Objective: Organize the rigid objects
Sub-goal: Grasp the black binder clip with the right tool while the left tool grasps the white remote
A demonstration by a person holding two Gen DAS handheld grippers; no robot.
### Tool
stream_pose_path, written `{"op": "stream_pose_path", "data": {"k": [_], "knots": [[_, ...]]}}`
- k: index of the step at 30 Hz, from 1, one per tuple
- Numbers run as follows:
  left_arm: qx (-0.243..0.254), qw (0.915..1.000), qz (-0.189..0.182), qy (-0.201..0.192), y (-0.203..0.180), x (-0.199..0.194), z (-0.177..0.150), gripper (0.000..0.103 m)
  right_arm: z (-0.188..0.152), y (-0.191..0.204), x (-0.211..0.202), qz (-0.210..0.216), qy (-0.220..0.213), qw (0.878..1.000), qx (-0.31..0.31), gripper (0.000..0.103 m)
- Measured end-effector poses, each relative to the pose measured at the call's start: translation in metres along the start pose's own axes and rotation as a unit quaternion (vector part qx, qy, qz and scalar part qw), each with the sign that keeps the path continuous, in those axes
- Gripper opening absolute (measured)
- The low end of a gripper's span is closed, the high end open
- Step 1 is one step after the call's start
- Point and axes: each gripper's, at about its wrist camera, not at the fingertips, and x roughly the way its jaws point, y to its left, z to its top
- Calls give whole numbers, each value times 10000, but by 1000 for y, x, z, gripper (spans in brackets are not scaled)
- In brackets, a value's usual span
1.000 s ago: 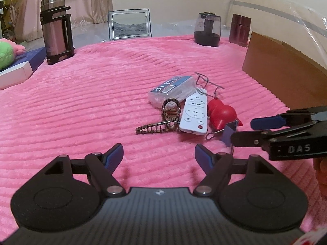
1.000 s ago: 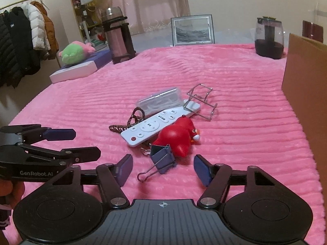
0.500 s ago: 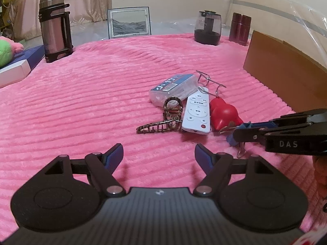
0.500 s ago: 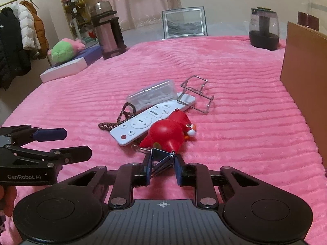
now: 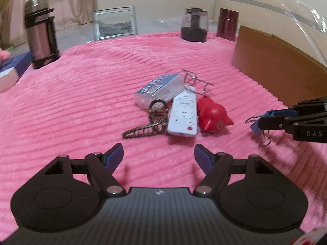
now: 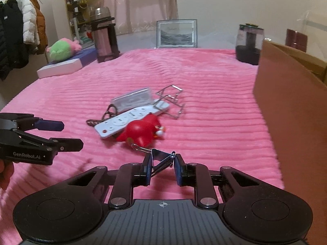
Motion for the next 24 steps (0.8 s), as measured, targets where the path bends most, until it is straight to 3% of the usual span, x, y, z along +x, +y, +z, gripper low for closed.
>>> {"op": "stream_pose_path", "data": {"k": [9,14,24], "knots": [[330,9992,-212,-58,-17,26,19,58,-2,-7,5,-42,36,9999,88,19],[370,9990,-252,65,-23,41,23,34,-2,-8,8,-36,46,9999,107,19],[190,9997,-168,-8,-30,11,9,33,-2,-8,1,-6,-2,9999,145,19]]}}
